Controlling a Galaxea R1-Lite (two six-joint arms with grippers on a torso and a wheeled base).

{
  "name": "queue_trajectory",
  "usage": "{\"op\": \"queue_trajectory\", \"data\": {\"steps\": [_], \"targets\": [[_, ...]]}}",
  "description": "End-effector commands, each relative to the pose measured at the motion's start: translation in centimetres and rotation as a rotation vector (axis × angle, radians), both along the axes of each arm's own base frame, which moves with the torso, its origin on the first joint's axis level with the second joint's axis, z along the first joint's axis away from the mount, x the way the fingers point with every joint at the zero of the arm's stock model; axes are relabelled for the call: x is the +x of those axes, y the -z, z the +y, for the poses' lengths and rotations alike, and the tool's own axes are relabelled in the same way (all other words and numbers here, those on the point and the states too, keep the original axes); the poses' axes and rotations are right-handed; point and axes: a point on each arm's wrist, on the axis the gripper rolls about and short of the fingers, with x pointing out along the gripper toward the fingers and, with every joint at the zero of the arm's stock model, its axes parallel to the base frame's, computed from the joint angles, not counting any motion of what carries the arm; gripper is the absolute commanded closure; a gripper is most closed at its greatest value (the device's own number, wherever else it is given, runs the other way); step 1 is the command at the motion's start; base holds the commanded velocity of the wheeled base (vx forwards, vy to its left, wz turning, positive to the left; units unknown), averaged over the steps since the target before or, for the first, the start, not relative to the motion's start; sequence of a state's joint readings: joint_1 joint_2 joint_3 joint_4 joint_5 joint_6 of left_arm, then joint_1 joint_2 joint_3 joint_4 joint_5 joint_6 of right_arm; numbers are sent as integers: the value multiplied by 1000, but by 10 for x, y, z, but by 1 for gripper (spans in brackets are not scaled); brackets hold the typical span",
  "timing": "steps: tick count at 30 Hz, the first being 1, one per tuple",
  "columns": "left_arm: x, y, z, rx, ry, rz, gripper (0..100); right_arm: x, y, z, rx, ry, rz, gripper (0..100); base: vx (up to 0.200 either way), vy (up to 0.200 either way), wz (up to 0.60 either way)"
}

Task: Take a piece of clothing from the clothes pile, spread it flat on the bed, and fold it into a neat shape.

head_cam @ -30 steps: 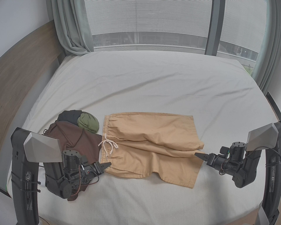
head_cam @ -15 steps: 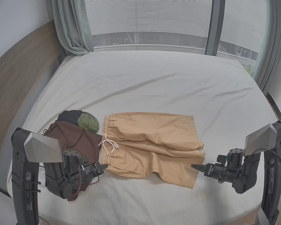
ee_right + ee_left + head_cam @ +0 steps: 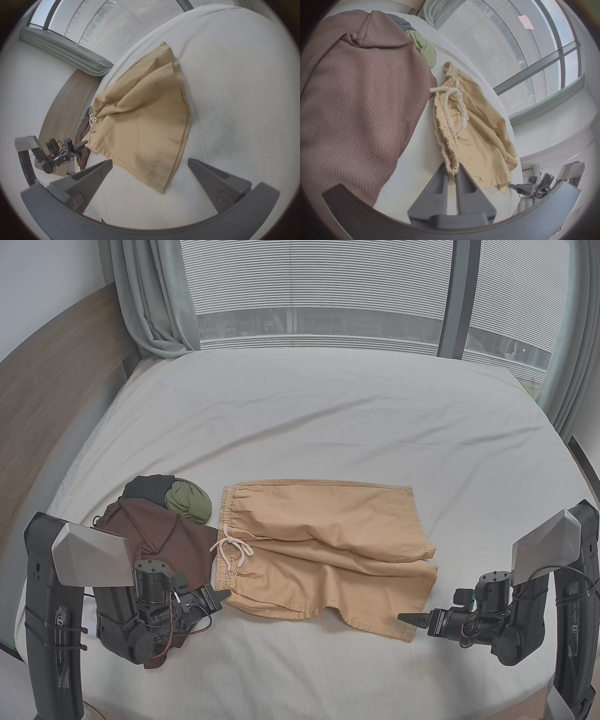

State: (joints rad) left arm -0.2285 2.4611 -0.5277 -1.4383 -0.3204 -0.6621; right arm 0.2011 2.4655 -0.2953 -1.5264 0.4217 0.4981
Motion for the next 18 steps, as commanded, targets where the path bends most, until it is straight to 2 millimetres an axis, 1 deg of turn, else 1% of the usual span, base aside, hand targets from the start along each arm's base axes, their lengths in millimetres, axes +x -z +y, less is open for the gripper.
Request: {"op": "queue_trajectory", "data": {"steps": [1, 9, 13, 18], "targets": [[0, 0, 0, 0, 0, 1, 100, -3, 10, 2, -11, -6, 36, 0, 0, 0, 0], [0, 0, 0, 0, 0, 1, 100, -8, 21, 15, -68, 10, 48, 0, 0, 0, 0], [0, 0, 0, 0, 0, 1, 100, -11, 20, 23, -63, -10, 57, 0, 0, 0, 0], [0, 0, 0, 0, 0, 1, 100, -11, 19, 27, -41, 7, 70, 0, 0, 0, 0]]}}
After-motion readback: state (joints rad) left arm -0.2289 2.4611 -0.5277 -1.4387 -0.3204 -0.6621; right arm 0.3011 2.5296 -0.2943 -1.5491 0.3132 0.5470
